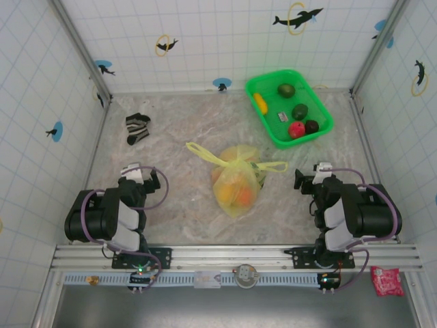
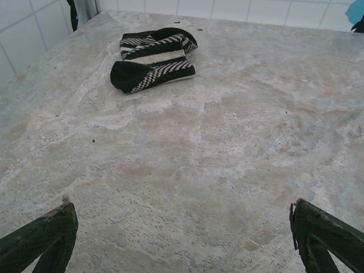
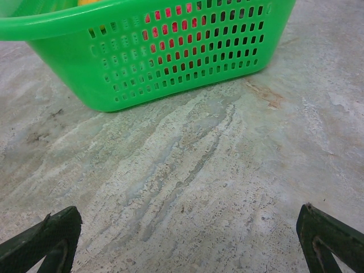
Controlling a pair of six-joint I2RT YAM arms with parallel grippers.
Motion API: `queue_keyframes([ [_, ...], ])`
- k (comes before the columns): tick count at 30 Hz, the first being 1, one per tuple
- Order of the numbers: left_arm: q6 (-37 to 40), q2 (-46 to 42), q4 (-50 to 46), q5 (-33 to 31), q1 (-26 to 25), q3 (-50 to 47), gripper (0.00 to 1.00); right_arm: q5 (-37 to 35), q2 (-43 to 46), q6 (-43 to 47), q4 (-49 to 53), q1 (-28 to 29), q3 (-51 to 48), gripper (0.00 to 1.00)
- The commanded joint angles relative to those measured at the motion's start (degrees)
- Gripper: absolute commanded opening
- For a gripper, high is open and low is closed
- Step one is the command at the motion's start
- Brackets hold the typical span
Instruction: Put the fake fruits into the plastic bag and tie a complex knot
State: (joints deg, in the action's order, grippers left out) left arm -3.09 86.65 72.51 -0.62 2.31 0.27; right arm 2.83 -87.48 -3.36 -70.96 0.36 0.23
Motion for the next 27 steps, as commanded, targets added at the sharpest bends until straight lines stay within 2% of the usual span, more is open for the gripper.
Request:
queue_keyframes([
  [1, -0.7, 0.2, 0.5, -0.3, 0.3, 0.0, 0.98, -0.5, 0.4, 0.6, -2.4, 0.0, -0.8, 1.00],
  [27, -0.5, 0.2, 0.4, -0.3, 0.2, 0.1, 0.98, -0.5, 0.5, 0.5, -2.4, 0.0, -0.8, 1.00],
])
